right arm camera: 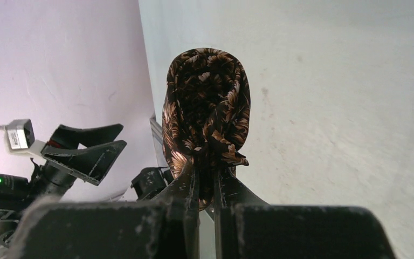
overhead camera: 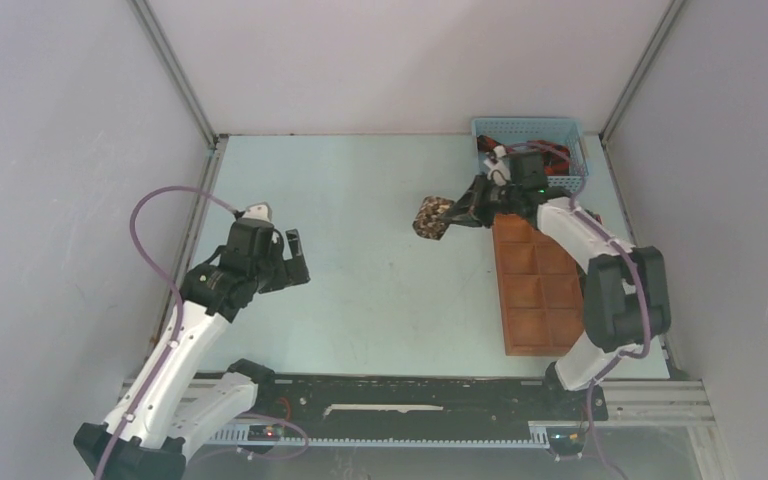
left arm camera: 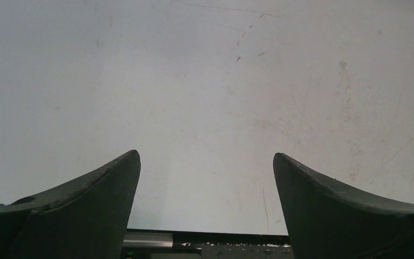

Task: Roll the ties
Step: Pick up the tie at the center of the board, then place the tie in the storage box.

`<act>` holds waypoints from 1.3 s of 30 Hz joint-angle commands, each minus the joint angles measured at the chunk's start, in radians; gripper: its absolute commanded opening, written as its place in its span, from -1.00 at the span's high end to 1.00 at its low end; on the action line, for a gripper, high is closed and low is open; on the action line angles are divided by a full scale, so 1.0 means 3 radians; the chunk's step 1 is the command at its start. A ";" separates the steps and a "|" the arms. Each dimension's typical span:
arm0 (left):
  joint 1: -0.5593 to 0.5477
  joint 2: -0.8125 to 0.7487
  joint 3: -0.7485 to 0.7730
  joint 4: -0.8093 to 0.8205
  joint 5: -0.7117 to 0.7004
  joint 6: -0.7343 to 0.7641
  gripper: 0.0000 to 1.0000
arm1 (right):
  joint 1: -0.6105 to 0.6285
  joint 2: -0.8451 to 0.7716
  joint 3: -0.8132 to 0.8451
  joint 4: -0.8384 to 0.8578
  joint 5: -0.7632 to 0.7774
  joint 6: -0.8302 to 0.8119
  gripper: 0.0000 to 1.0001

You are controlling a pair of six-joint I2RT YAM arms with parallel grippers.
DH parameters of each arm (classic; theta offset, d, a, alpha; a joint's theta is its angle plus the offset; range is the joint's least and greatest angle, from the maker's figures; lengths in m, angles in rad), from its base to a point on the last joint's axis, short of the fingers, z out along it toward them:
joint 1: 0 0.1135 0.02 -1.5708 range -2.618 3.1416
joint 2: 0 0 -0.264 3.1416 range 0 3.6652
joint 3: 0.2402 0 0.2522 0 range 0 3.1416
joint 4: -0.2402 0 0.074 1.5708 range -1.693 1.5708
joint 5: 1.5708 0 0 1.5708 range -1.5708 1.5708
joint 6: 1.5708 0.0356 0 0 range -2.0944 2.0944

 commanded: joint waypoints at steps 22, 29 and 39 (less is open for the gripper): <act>0.0023 -0.0839 -0.0309 0.0250 -0.0264 -0.0039 -0.99 | -0.1588 -0.0869 -0.0477 -0.0704 0.1321 -0.0868 1.00; 0.0023 -0.0834 -0.0323 0.0275 -0.0235 -0.0029 -0.99 | -0.1410 -0.0557 -0.0500 -0.0278 0.1660 -0.0826 1.00; 0.0022 -0.0877 -0.0348 0.0306 -0.0257 -0.0015 -0.99 | -0.1001 -0.0208 -0.0497 -0.0162 0.2357 -0.0780 1.00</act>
